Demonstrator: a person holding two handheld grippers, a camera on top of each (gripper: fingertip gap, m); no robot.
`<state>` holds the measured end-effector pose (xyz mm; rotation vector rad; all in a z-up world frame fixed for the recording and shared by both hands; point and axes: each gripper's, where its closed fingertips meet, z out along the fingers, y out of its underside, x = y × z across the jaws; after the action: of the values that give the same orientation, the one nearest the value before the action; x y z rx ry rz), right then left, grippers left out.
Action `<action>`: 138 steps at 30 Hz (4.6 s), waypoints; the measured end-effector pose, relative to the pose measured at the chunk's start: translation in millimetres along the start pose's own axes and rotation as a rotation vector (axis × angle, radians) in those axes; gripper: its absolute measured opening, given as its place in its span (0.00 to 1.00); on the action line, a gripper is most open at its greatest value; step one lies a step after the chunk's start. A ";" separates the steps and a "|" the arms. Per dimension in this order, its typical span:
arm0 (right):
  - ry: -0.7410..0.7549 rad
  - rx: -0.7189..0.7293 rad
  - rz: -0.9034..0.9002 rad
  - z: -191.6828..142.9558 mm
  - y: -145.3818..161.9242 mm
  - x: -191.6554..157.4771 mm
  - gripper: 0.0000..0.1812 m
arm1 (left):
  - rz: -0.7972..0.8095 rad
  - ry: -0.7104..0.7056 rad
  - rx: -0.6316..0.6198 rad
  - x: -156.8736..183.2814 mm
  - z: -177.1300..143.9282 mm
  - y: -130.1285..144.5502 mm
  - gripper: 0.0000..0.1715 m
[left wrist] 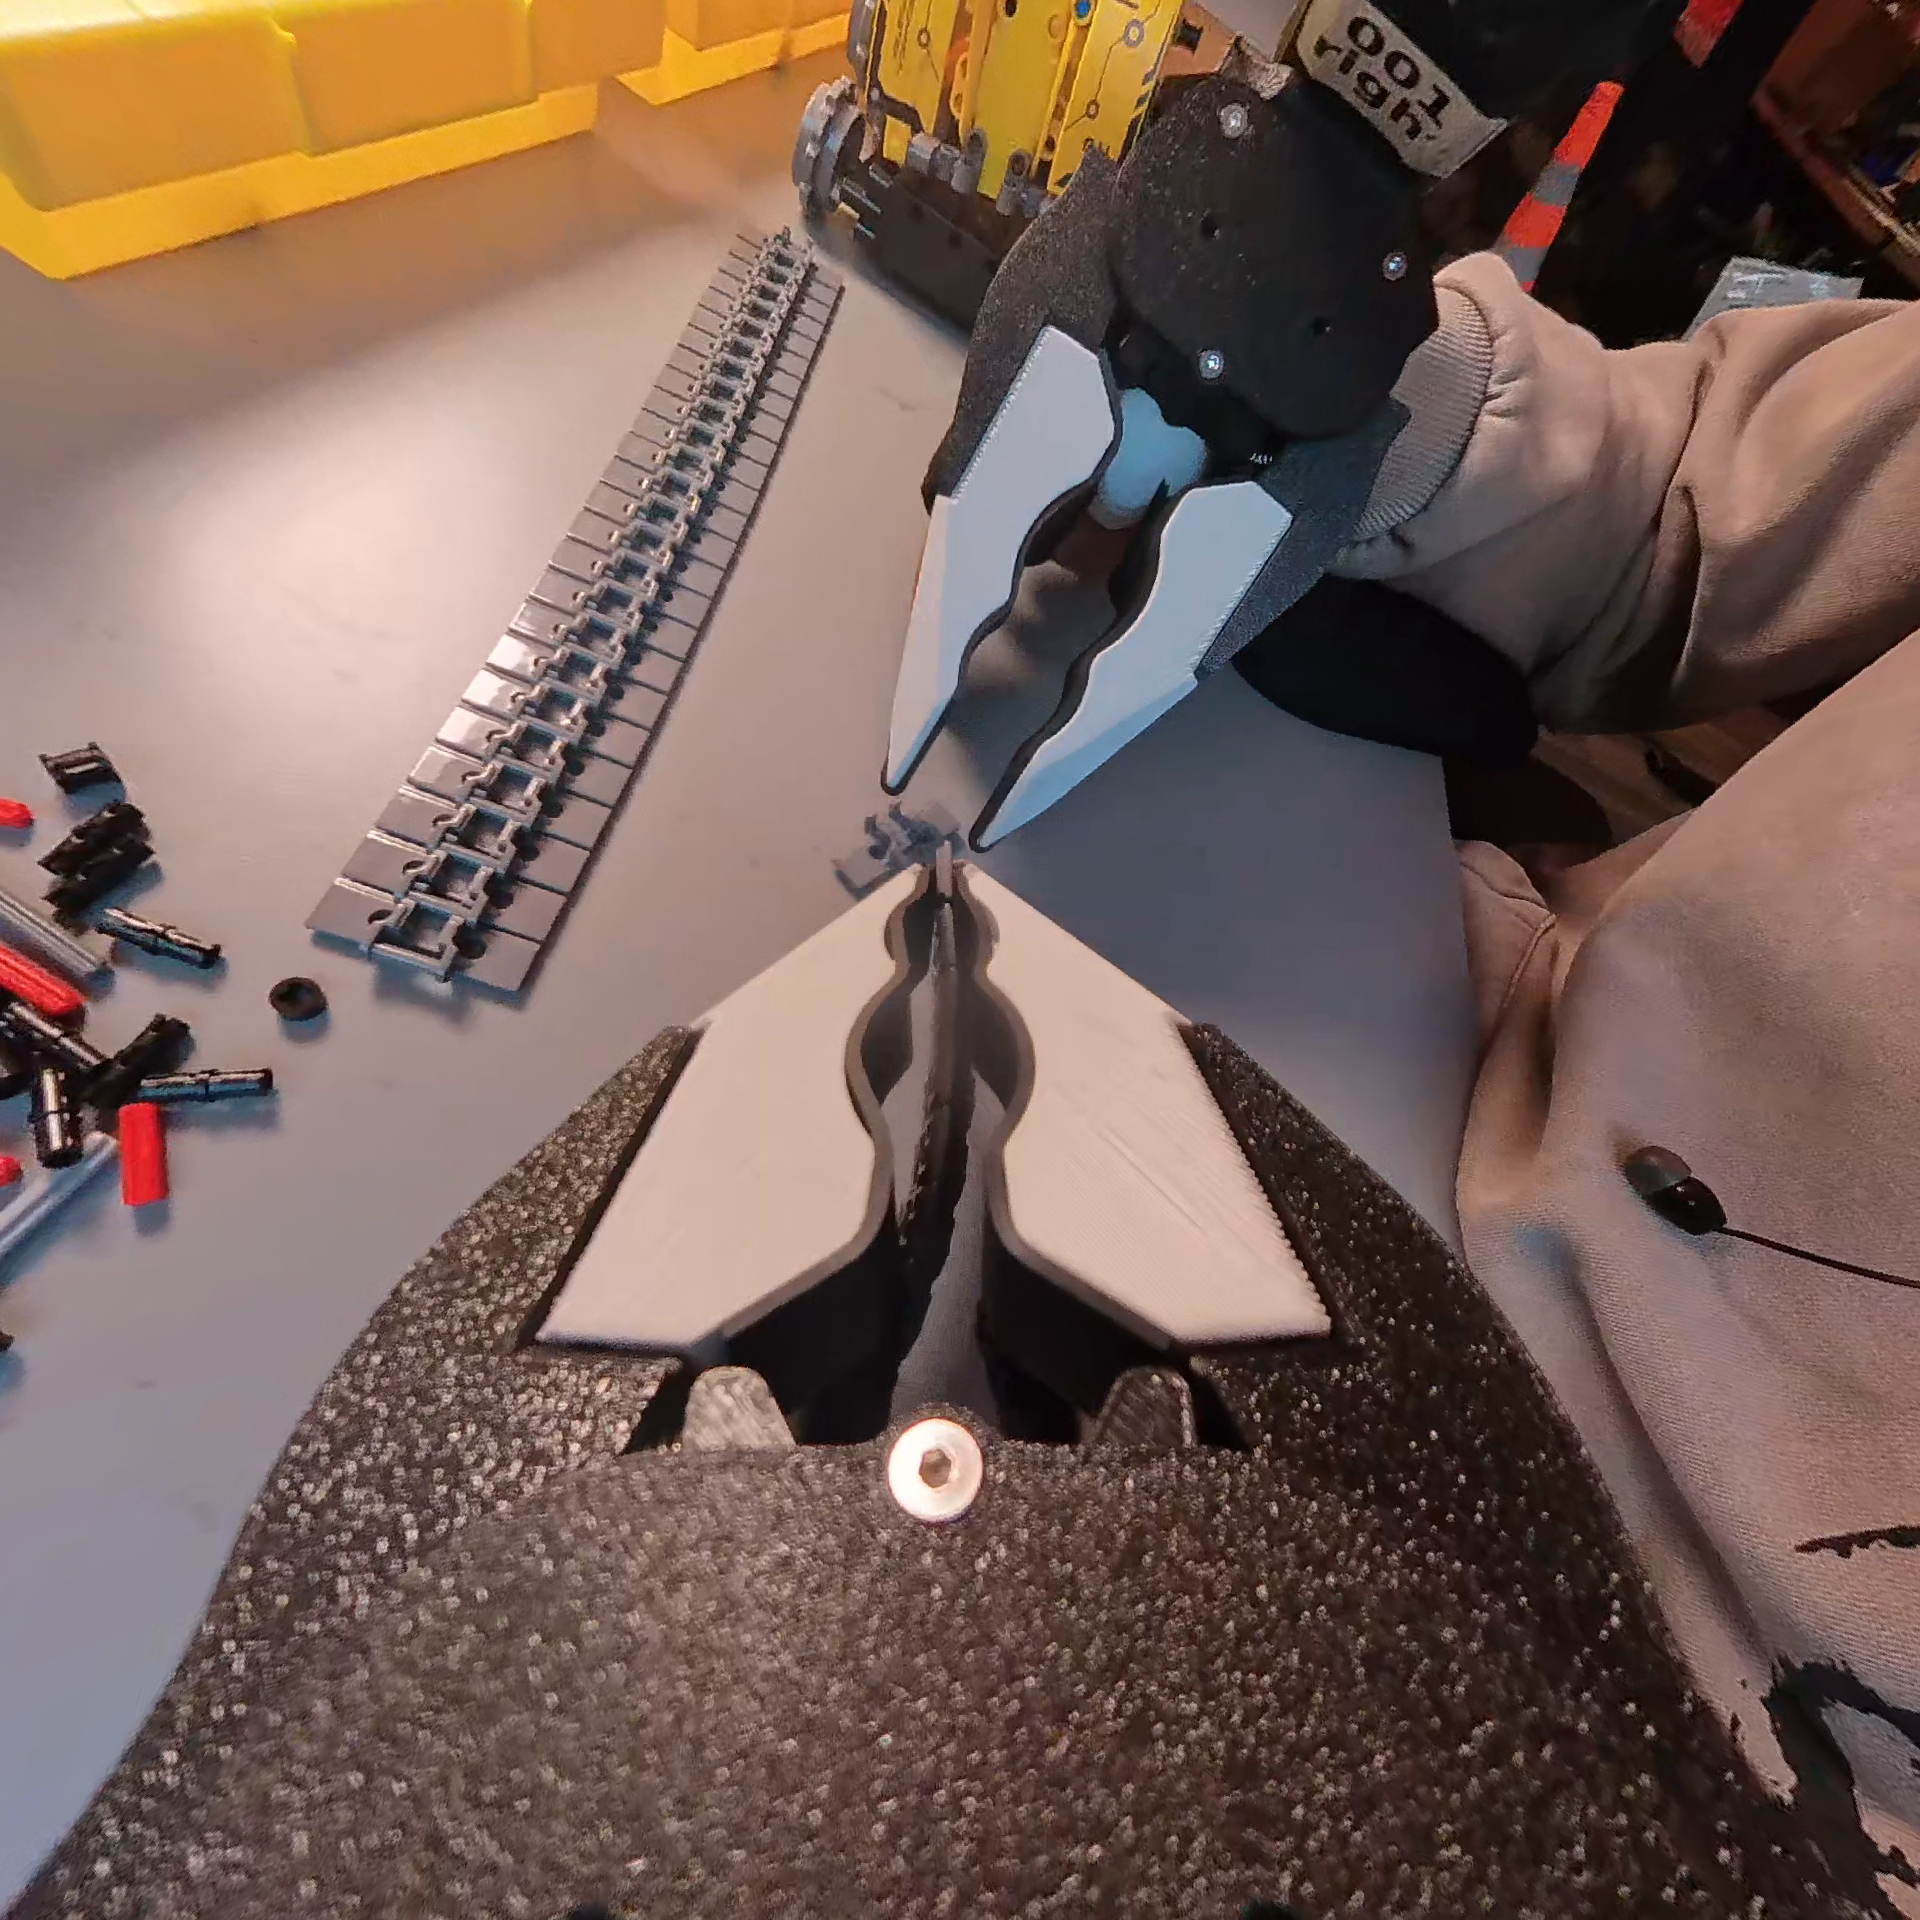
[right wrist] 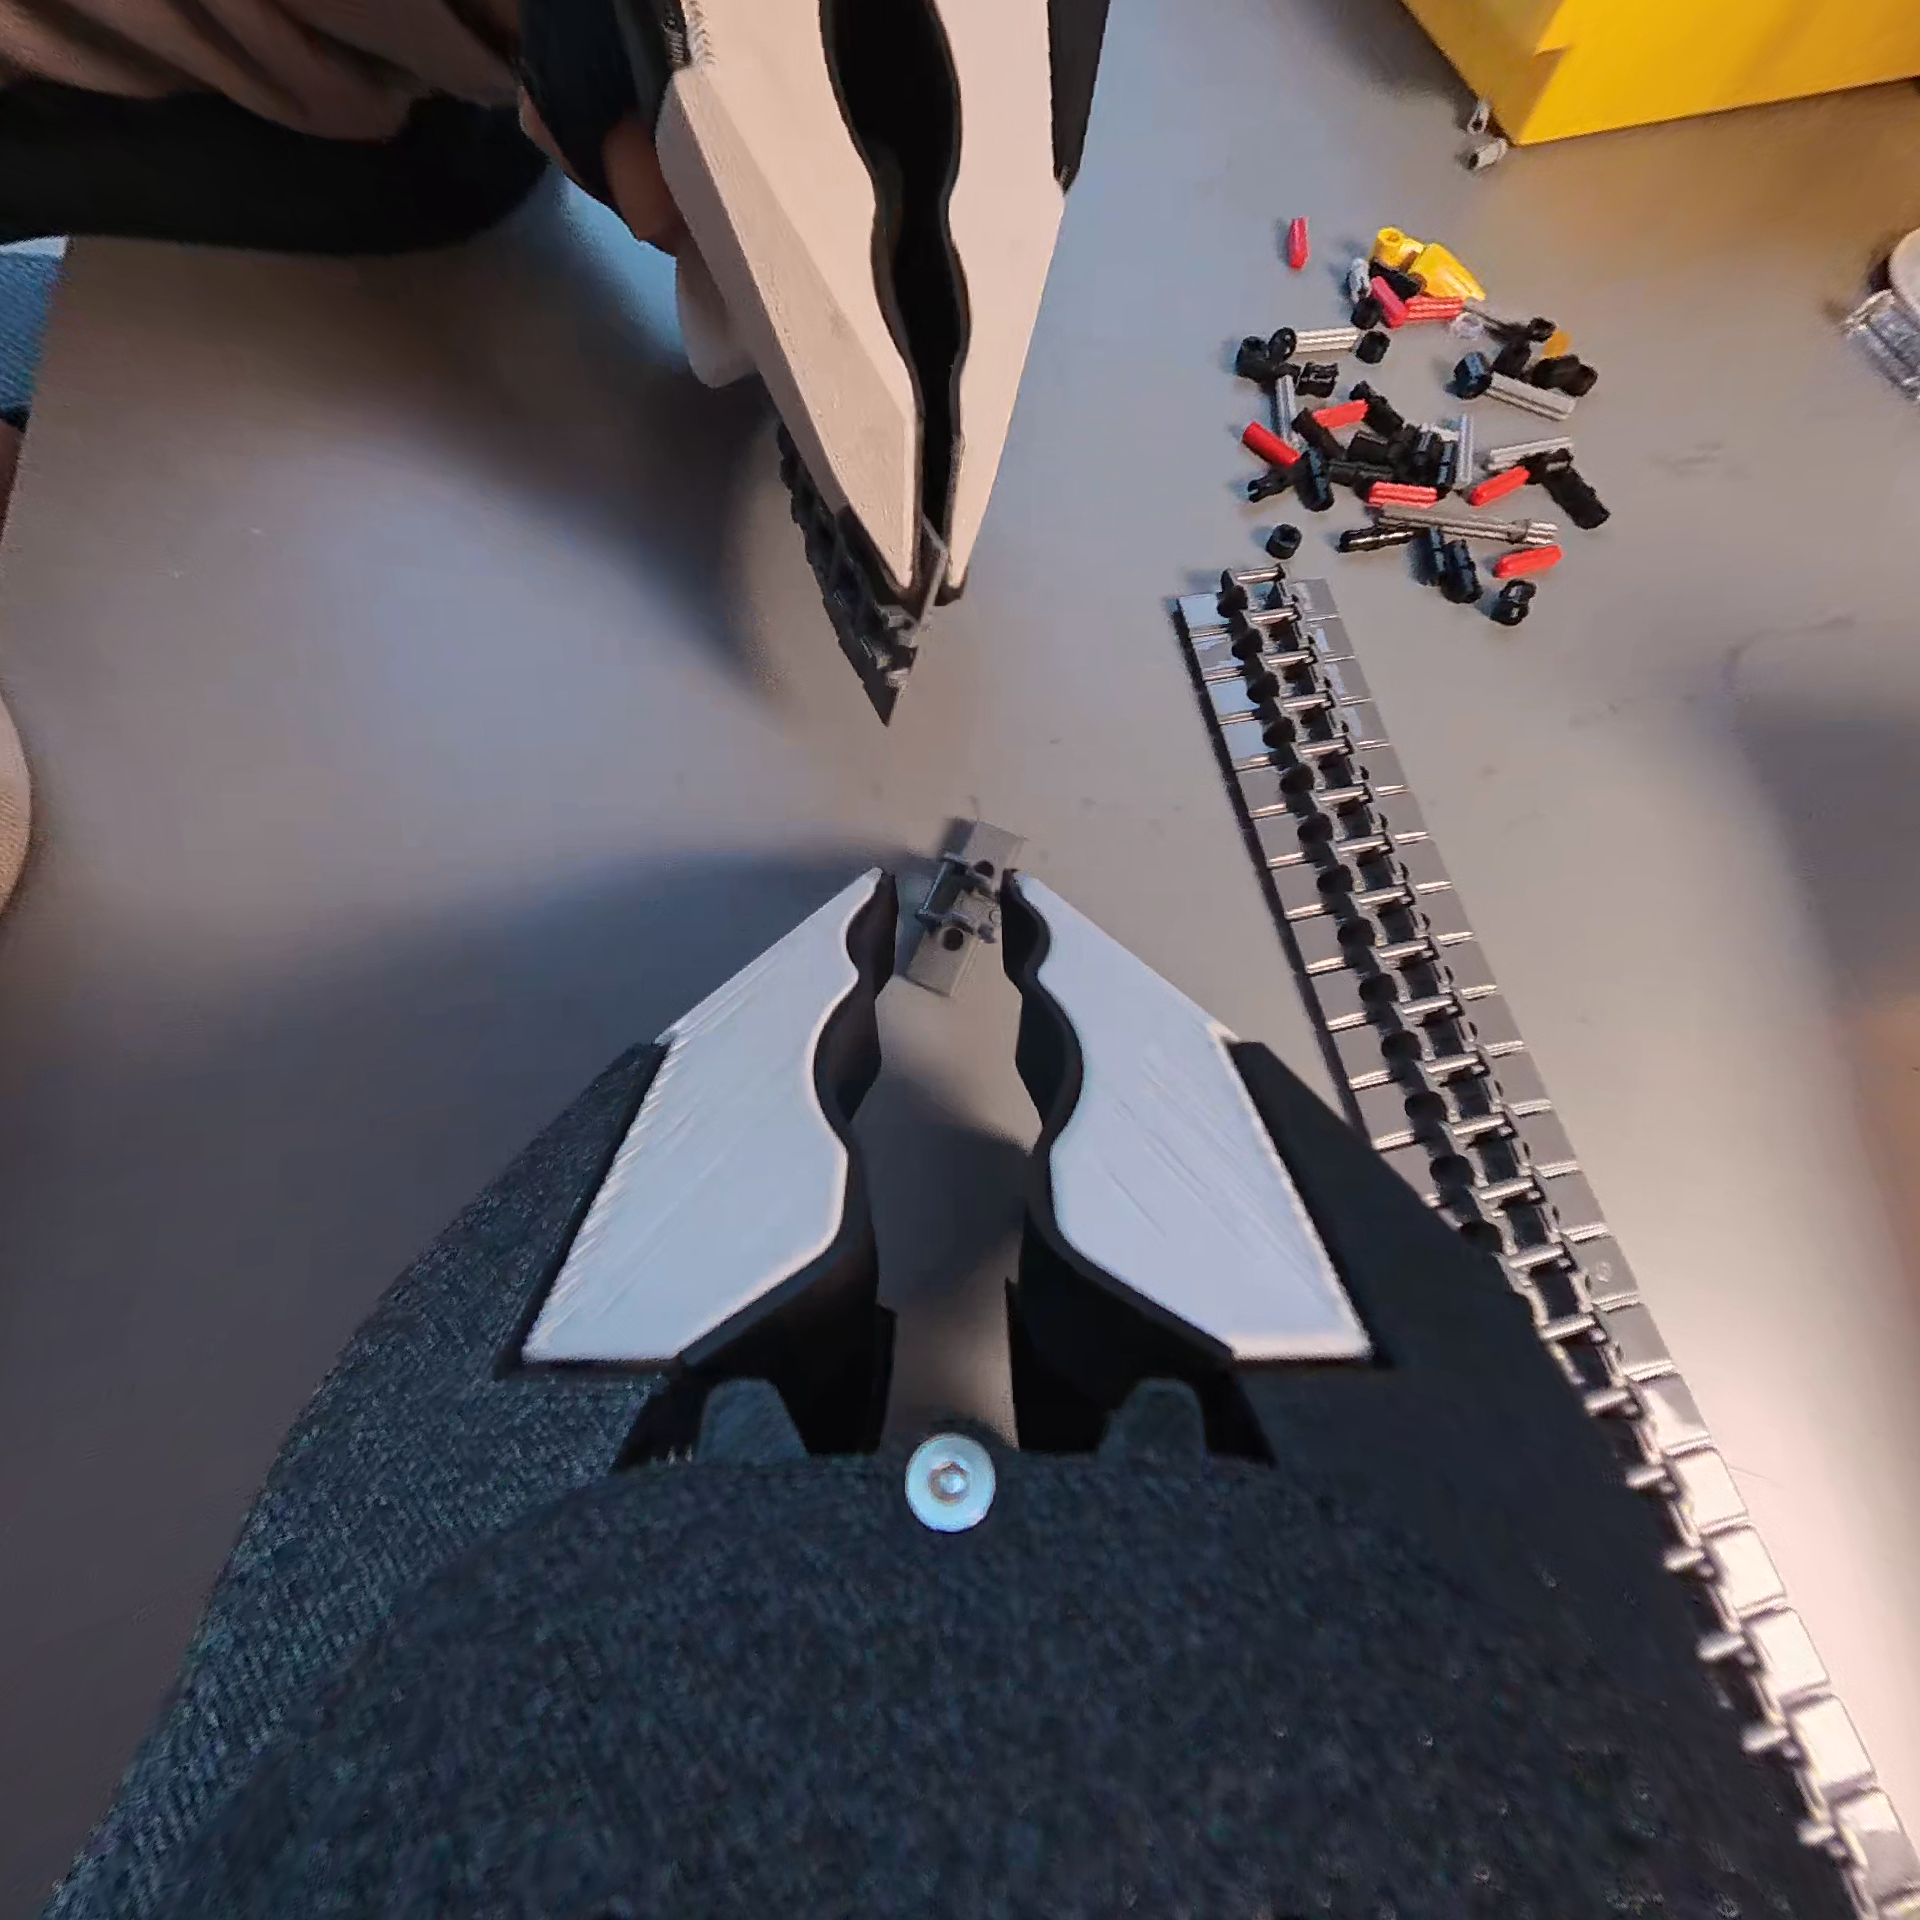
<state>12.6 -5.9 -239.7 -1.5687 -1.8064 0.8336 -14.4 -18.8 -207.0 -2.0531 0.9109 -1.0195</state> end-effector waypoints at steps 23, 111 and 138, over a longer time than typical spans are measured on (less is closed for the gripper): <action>-0.144 0.199 0.015 2.3 -43.1 -30.5 0.03 | 0.065 0.145 0.046 30.3 -7.2 -6.1 0.12; 0.031 0.305 -0.231 -22.5 -61.0 -28.2 0.00 | 0.353 -0.107 0.013 30.7 -3.7 -11.6 0.02; -0.069 0.207 -0.292 -7.0 -43.7 -52.1 0.00 | 0.133 -0.169 -0.006 -4.6 -1.2 -9.0 0.01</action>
<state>-2.5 -61.6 -203.1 -1.1261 -1.8735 0.9086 -14.8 -10.6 -201.1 -2.0187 0.9489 -0.7618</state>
